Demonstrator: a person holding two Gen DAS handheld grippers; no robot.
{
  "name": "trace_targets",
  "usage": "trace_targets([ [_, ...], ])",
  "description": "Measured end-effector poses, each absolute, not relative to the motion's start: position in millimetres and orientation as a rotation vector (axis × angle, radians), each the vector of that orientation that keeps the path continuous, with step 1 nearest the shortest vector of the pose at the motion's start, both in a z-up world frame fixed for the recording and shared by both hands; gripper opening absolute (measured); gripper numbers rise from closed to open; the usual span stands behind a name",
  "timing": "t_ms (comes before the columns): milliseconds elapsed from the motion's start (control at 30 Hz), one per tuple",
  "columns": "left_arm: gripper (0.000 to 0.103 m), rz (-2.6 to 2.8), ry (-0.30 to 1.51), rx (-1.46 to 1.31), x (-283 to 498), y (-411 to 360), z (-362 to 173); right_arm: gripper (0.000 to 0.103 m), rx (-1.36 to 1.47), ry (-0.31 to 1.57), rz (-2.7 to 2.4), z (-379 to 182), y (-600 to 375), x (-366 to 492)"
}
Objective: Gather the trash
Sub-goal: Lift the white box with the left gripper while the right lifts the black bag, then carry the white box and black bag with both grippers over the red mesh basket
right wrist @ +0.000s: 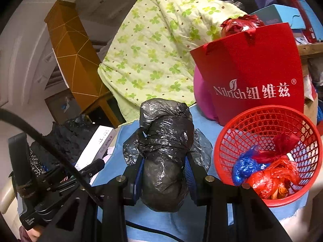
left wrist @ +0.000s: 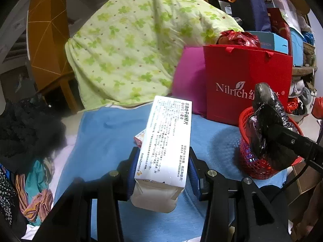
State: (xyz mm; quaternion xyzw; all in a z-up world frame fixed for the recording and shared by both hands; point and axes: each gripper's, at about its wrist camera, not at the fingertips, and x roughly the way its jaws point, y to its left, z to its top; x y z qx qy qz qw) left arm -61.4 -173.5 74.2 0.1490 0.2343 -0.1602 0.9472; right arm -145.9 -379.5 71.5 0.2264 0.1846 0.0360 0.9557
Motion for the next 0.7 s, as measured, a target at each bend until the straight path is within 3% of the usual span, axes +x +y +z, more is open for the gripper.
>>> trace_targets([
  [700, 0.046, -0.375, 0.479, 0.352, -69, -204, 74, 0.04, 0.5, 0.353, 0.037, 71, -409, -161],
])
